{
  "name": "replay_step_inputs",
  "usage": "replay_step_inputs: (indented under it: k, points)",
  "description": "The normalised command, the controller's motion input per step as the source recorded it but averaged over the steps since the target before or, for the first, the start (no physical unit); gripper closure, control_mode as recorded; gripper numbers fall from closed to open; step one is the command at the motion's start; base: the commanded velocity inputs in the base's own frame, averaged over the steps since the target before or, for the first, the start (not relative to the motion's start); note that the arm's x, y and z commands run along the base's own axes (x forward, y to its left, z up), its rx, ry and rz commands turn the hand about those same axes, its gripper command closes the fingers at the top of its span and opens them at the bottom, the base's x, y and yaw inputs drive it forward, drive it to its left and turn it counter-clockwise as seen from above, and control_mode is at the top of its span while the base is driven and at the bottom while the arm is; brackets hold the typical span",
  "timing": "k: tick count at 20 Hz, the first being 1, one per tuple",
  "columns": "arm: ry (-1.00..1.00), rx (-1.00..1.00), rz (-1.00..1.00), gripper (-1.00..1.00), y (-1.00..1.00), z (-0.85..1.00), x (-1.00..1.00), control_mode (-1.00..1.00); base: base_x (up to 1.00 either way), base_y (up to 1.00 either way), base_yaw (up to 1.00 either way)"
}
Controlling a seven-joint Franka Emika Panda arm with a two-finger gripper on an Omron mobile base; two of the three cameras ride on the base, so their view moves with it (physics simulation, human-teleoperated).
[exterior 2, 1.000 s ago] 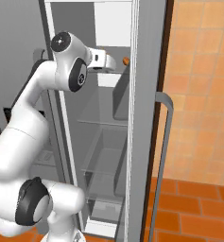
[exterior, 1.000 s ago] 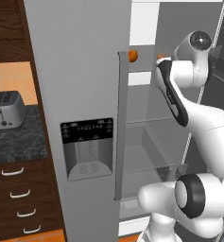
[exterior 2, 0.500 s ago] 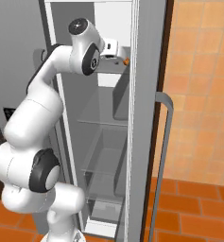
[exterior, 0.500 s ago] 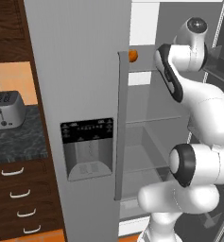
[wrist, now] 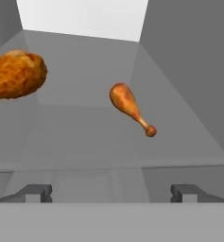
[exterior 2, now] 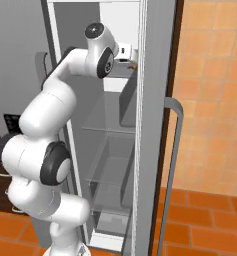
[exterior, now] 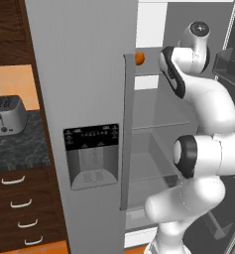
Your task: Place one squash and one chicken drumstick in each tupperware on the nearby counter, to pack two identical lunches.
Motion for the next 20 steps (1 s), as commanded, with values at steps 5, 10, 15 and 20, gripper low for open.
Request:
replay_step_inputs:
  k: [5,10,15,20]
  points:
    - [0.0,0.0,0.0,-1.0,-0.18,-0.04,0.46,-1.0,0.0,0.0,0.0]
    - [0.0,0.0,0.01,-1.0,-0.18,-0.03,0.45,-1.0,0.0,0.0,0.0]
    - [0.01,0.0,0.02,-1.0,-0.2,-0.06,0.42,-1.0,0.0,0.0,0.0]
    - [0.03,0.0,0.04,-1.0,-0.11,-0.14,0.44,-1.0,0.0,0.0,0.0]
